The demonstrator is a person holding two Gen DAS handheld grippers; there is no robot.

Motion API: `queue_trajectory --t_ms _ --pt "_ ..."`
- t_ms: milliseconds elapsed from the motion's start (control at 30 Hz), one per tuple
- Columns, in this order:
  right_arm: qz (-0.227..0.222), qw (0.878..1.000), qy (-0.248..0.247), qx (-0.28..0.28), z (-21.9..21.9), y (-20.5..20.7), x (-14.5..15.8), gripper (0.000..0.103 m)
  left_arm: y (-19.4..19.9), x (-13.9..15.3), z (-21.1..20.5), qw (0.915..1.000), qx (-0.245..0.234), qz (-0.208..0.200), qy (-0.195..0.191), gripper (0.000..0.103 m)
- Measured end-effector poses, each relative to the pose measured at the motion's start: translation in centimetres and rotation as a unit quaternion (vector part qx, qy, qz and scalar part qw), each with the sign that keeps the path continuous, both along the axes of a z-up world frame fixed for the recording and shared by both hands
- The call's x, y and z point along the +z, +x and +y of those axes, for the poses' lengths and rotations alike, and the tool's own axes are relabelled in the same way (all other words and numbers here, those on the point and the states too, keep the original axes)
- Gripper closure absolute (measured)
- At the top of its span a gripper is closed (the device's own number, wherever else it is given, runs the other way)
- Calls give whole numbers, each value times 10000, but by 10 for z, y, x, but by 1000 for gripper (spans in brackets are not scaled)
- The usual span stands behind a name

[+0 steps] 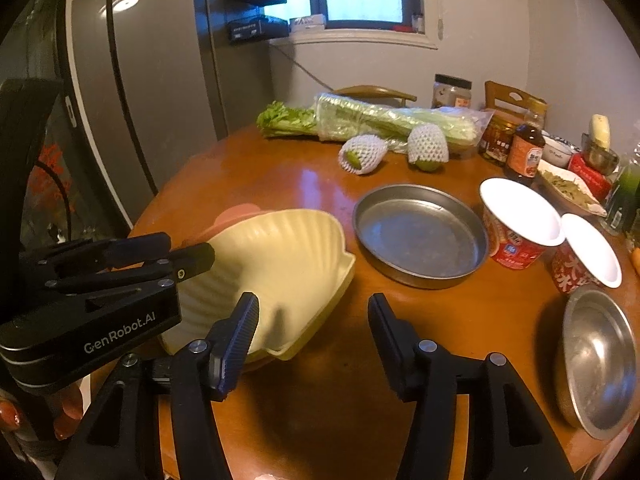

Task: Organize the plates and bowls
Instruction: 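Carry the shell plate over the pink plate and lower it in, releasing, then move the left gripper to the grey metal tray and grasp its rim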

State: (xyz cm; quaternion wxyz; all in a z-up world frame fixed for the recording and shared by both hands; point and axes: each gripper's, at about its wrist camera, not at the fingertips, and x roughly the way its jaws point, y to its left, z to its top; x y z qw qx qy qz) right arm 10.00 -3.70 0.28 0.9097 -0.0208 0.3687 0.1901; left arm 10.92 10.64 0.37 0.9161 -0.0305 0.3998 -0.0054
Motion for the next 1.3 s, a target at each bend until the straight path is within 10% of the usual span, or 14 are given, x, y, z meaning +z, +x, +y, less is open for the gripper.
queue_trajectory --t_ms 1300 --pt "-660 9890 768 -1077 -130 -34 62 35 -13 61 -103 9956 -646 -396 549 46"
